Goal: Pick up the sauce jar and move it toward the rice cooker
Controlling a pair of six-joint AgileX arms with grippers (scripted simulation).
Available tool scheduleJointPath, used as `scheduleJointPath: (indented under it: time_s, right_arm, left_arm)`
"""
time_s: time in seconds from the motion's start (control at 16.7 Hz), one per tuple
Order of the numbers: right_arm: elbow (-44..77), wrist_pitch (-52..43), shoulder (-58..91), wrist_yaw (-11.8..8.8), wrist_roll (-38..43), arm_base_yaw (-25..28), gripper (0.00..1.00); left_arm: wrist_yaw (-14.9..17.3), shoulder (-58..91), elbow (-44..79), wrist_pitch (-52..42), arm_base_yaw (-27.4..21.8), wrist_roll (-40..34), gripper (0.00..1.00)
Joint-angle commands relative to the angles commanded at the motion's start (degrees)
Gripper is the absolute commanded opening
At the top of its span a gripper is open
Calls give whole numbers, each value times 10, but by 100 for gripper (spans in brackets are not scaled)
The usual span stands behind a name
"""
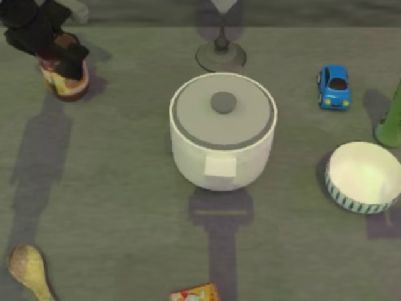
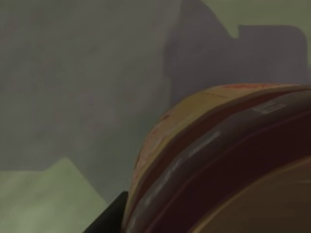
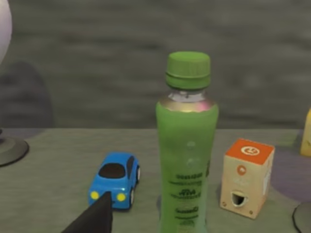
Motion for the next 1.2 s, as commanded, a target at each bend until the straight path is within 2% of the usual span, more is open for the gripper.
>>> scheduleJointPath:
  time_s: [0.3, 0.78, 1.2]
  right_arm:
    - [0, 0, 0, 0, 0, 0, 100]
    - [0, 0, 0, 0, 0, 0, 100]
    - [0, 0, 0, 0, 0, 0, 100]
  left_arm:
    - [-1, -65, -66, 5, 4, -1, 0]
    - [-4, -307, -332, 24, 14, 0, 0]
    - [-4, -329, -355, 25, 11, 0, 0]
